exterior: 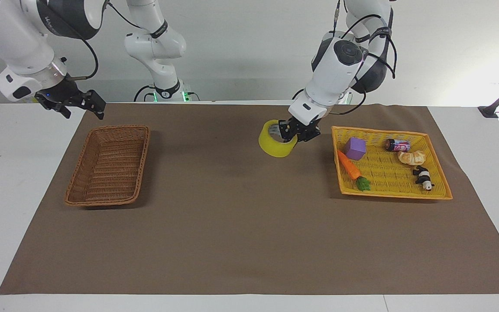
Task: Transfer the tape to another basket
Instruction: 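Lift the tape with the left gripper while the right gripper reaches toward it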
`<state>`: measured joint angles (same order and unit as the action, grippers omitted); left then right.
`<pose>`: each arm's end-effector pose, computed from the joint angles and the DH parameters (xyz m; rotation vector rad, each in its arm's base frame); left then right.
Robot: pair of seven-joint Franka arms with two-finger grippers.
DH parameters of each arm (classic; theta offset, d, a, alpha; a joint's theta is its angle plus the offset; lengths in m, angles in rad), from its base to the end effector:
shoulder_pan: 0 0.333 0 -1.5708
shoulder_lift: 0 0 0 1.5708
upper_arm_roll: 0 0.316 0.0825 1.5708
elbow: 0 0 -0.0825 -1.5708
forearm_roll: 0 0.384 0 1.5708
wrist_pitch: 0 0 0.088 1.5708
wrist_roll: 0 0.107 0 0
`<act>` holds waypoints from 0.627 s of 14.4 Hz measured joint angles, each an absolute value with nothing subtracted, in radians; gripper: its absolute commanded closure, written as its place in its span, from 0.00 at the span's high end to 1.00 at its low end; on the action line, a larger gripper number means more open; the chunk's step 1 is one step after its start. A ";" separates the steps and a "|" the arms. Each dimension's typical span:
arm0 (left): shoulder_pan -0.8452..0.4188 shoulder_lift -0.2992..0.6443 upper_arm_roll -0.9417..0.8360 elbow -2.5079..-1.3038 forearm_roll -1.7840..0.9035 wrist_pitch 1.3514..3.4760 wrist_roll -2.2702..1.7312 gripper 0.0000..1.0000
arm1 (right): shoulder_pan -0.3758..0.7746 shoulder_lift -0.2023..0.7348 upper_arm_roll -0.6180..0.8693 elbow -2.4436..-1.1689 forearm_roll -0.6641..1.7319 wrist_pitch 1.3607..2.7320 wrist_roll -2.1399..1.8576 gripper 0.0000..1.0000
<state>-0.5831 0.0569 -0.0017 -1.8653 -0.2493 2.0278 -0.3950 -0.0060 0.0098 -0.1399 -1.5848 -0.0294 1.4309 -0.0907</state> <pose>0.4831 -0.3367 0.4936 2.8868 -0.1317 -0.0221 0.5346 -0.0817 0.6017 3.1183 -0.0889 -0.2596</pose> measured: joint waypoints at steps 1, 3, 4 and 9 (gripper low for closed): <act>-0.583 0.058 0.002 -1.865 -0.249 2.028 -0.395 0.00 | -0.005 0.010 -0.139 -1.585 -0.026 1.431 -0.098 1.00; -0.583 0.060 0.004 -1.865 -0.249 2.028 -0.395 0.00 | 0.003 0.009 -0.138 -1.593 0.066 1.433 -0.138 1.00; -0.583 0.060 0.004 -1.865 -0.249 2.028 -0.395 0.00 | 0.010 0.008 -0.137 -1.609 0.161 1.452 -0.142 1.00; -0.585 0.062 0.002 -1.865 -0.249 2.026 -0.395 0.00 | 0.083 0.042 -0.132 -1.766 0.675 1.684 -0.141 1.00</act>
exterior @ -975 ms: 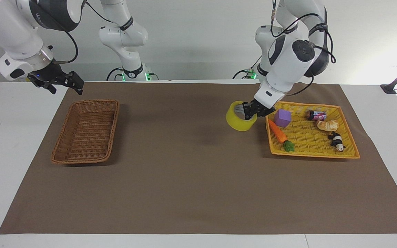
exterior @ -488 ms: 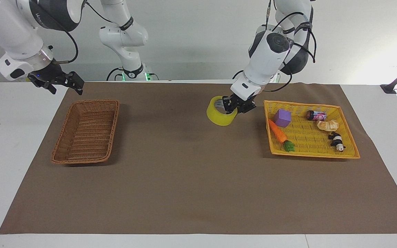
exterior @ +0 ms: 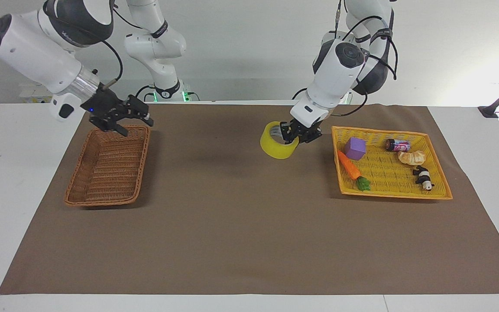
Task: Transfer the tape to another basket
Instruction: 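Lift the tape with the left gripper while the right gripper reaches toward it, then close the right gripper on the tape rim beside the left gripper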
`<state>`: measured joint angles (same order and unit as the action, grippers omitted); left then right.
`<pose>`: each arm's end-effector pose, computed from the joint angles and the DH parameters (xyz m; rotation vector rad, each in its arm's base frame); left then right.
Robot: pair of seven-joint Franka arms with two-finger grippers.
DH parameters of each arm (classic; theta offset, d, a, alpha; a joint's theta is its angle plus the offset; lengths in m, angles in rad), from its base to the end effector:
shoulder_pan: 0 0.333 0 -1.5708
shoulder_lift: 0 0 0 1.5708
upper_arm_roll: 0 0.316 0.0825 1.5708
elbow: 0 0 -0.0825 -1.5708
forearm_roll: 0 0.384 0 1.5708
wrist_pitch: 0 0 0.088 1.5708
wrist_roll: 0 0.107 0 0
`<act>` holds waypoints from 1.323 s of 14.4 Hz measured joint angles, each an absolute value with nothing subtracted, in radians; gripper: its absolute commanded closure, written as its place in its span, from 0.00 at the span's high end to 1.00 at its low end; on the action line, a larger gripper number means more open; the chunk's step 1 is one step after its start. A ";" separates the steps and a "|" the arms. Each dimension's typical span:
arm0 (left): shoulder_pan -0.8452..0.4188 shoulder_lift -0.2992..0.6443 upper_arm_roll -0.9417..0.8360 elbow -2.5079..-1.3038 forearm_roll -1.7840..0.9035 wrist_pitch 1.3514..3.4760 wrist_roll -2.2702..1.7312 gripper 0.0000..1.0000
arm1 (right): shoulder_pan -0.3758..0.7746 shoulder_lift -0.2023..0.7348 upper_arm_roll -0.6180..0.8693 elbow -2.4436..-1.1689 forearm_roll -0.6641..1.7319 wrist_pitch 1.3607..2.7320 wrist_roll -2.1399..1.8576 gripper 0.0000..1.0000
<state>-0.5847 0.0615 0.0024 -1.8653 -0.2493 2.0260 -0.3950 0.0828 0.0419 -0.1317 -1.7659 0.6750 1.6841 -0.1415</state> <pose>0.4843 -0.3359 0.4907 2.8902 -0.1278 -0.0296 0.5696 0.0336 0.5387 -2.4729 0.0368 0.0707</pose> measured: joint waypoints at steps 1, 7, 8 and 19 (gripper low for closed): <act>-0.585 0.062 0.002 -1.865 -0.249 2.024 -0.395 0.00 | 0.105 0.065 -0.131 -1.788 0.781 1.730 -0.142 1.00; -0.585 0.062 0.002 -1.866 -0.249 2.017 -0.395 0.00 | 0.320 0.156 -0.128 -1.885 1.323 1.999 -0.147 1.00; -0.585 0.063 0.002 -1.866 -0.249 2.016 -0.395 0.00 | 0.356 0.162 -0.128 -1.893 1.362 2.012 -0.161 1.00; -0.585 0.063 0.003 -1.867 -0.249 2.005 -0.395 0.00 | 0.503 0.180 -0.129 -1.985 1.510 2.099 -0.371 1.00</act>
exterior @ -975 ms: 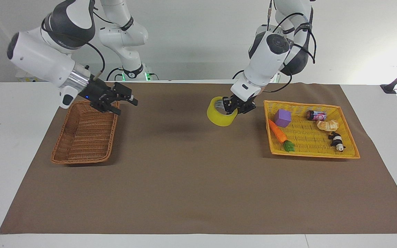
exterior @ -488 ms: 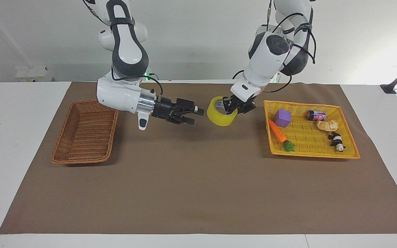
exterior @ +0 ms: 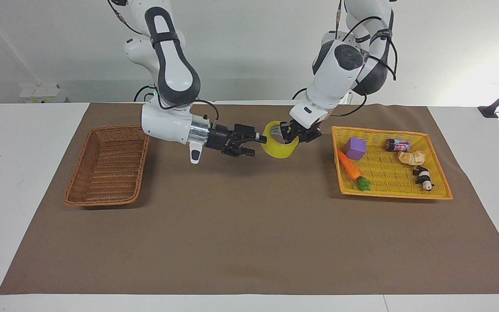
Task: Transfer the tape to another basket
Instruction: 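Close the right gripper on the tape rim beside the left gripper, then open the left gripper and withdraw it while the right gripper holds the tape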
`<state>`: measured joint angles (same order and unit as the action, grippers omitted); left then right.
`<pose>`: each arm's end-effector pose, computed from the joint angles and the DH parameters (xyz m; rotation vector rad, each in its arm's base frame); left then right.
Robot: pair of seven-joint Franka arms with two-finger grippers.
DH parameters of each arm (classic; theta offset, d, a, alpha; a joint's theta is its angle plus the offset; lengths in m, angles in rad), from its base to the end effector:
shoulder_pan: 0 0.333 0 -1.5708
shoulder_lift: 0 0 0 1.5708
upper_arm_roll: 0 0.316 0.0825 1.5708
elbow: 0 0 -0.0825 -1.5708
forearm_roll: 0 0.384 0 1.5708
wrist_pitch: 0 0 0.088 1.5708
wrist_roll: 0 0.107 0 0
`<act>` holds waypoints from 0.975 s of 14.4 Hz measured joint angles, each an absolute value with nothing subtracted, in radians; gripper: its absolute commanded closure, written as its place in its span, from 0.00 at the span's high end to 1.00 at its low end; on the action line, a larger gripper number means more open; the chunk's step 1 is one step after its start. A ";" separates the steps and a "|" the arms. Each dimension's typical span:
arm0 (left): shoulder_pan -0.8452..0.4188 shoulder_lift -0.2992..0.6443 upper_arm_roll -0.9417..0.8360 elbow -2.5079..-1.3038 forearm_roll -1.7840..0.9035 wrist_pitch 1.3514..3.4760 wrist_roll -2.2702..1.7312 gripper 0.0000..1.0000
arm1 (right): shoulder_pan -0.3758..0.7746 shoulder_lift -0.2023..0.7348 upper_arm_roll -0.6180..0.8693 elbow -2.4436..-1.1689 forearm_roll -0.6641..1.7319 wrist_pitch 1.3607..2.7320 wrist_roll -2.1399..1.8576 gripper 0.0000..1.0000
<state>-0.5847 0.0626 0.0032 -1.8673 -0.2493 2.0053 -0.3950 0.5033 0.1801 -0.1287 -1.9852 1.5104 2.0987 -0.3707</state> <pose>0.4824 -0.3349 0.4872 2.9000 -0.1301 -0.0606 0.5471 0.2699 0.4070 -1.9155 0.1674 0.0498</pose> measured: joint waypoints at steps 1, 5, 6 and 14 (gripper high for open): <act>-0.585 0.063 0.003 -1.867 -0.249 2.005 -0.395 0.00 | 0.508 0.180 -0.129 -1.985 1.510 2.100 -0.374 1.00; -0.585 0.063 0.004 -1.867 -0.249 2.005 -0.397 0.00 | 0.509 0.180 -0.130 -1.985 1.510 2.100 -0.379 0.96; -0.585 0.063 0.004 -1.867 -0.249 2.005 -0.397 0.00 | 0.512 0.180 -0.129 -1.985 1.510 2.100 -0.381 0.95; -0.585 0.063 0.004 -1.867 -0.249 2.005 -0.401 0.00 | 0.532 0.180 -0.130 -1.985 1.510 2.101 -0.400 0.38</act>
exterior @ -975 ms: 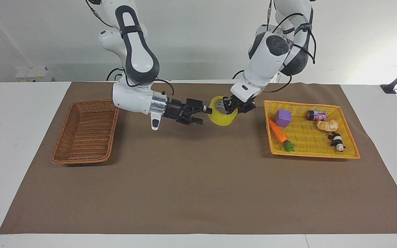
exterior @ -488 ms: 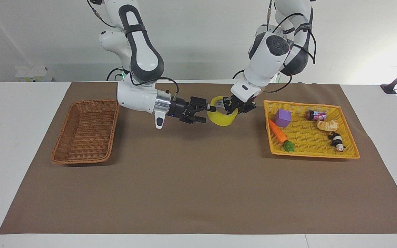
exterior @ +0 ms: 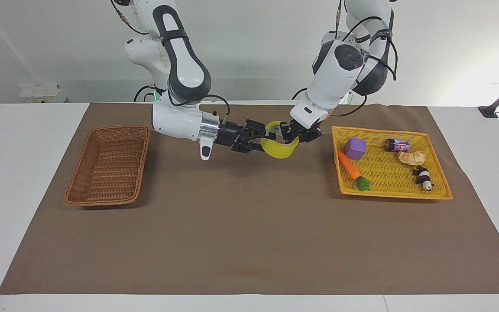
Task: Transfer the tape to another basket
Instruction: 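Open the left gripper and withdraw it while the right gripper holds the tape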
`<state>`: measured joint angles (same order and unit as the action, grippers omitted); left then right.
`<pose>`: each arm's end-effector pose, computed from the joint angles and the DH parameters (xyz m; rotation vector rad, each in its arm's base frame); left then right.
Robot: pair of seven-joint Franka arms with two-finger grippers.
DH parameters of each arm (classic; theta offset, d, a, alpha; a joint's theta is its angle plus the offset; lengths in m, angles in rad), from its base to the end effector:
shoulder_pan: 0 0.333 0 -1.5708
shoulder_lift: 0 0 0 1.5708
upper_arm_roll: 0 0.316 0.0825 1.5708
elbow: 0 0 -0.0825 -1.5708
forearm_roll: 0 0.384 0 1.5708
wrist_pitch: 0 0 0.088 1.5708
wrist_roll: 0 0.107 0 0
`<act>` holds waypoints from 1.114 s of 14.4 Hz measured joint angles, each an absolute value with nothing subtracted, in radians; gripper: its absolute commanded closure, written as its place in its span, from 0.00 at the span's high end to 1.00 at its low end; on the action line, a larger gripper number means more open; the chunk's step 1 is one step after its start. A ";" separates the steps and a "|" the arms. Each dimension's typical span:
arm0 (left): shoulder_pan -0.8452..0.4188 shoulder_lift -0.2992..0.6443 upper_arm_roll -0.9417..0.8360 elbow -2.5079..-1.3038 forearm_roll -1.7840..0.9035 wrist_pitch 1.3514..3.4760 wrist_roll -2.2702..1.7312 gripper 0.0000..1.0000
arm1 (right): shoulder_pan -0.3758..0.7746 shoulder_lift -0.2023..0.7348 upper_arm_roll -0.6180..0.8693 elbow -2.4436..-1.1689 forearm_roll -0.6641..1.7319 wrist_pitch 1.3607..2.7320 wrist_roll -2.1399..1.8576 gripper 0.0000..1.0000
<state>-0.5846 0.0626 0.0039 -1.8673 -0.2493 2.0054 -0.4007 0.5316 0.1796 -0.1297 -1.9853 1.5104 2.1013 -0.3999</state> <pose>0.4827 -0.3345 0.4872 2.9005 -0.1207 -0.0612 0.5397 0.2844 0.4072 -1.9205 0.1145 0.0459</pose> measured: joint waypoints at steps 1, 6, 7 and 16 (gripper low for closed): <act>-0.585 0.063 0.004 -1.867 -0.249 2.005 -0.402 0.00 | 0.532 0.180 -0.130 -1.985 1.510 2.101 -0.401 0.18; -0.585 0.064 0.004 -1.869 -0.254 2.004 -0.410 0.10 | 0.532 0.177 -0.130 -1.986 1.511 2.101 -0.423 0.00; -0.585 0.064 0.004 -1.869 -0.254 2.004 -0.412 0.22 | 0.532 0.177 -0.130 -1.986 1.511 2.101 -0.423 0.00; -0.497 0.008 0.037 -1.750 -0.226 1.820 -0.476 0.99 | 0.531 0.180 -0.132 -1.997 1.488 2.102 -0.427 0.00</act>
<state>-0.4966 0.0084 0.0367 -1.7504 -0.2261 1.8202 -0.4765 0.5307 0.1802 -0.1321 -1.9966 1.4883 2.1020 -0.4272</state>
